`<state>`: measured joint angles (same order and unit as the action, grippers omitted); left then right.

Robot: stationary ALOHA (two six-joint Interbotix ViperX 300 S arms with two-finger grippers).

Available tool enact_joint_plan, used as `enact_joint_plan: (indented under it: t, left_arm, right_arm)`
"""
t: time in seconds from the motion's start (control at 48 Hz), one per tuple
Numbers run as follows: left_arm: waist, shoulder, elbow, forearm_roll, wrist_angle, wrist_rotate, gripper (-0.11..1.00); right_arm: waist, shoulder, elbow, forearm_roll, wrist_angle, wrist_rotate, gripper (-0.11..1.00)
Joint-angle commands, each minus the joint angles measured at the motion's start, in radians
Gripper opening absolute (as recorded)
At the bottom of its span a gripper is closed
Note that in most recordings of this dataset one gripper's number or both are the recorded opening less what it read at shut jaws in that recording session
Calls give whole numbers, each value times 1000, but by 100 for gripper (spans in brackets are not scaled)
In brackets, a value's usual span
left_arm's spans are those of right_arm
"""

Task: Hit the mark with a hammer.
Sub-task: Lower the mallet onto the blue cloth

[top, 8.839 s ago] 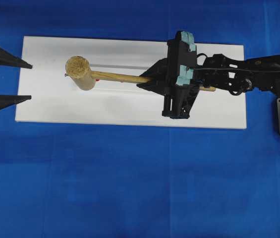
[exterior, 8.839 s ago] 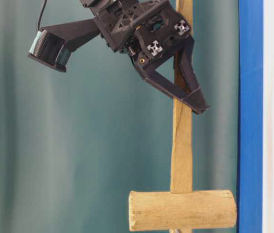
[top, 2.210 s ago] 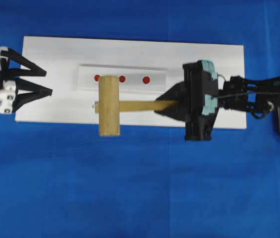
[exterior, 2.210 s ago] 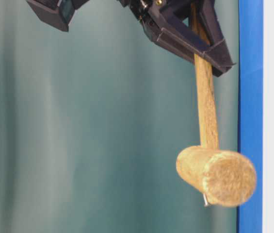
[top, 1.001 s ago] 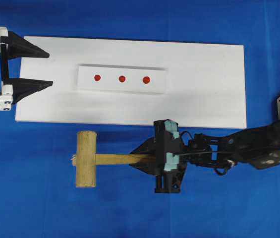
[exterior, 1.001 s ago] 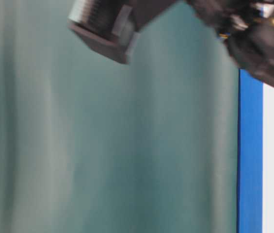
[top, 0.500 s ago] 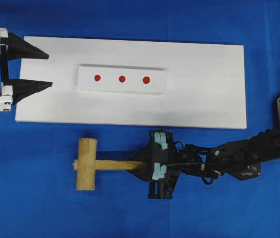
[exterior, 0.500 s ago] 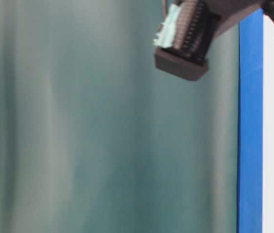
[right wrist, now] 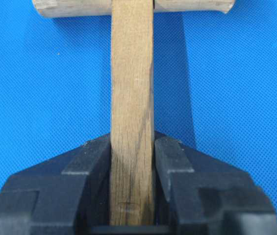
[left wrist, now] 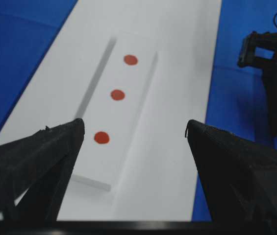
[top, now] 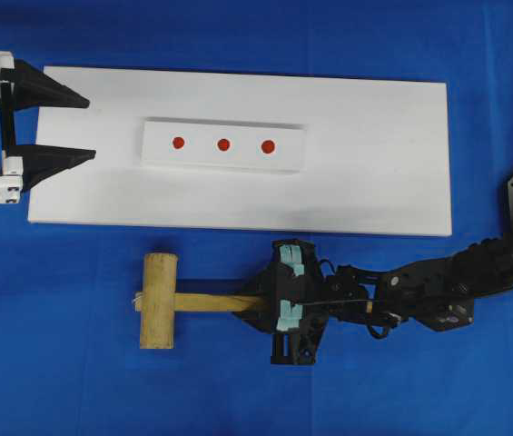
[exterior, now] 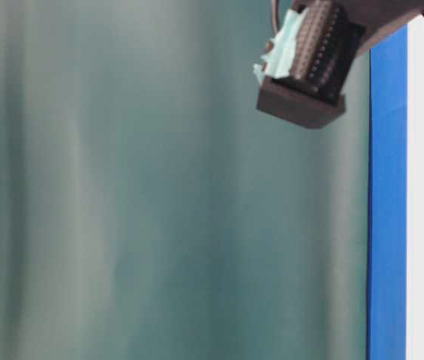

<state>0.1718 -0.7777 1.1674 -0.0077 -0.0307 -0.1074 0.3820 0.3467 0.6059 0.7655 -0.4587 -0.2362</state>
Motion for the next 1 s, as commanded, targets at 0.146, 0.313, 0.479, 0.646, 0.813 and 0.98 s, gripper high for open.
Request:
enact_joint_plan:
  t: [0.146,0.313,0.479,0.646,0.813,0.98]
  left_arm:
    - [8,2,-11,-2,-8,3,81]
    - [9,0,-11,-2,-9,3,81]
    - [8,2,-11,-2,-8,3,81]
    - [9,2,-9,-2,-8,3,81]
    - [8,2,-9,-2,-8,2,81]
    - [8,2,-9,-2,-8,2,81]
  right_arm:
    - [14,-17,-18,-9,0,-3,9]
    - [20,-15,-20,-21,6,-5,9]
    - [21,-9,-34,-40,8,-5,9]
    - [20,-3,-41,-38,6,-5,9]
    - [17,-3,-41,-28,8,0,9]
    - [18,-3,-41,-8,11,6,17]
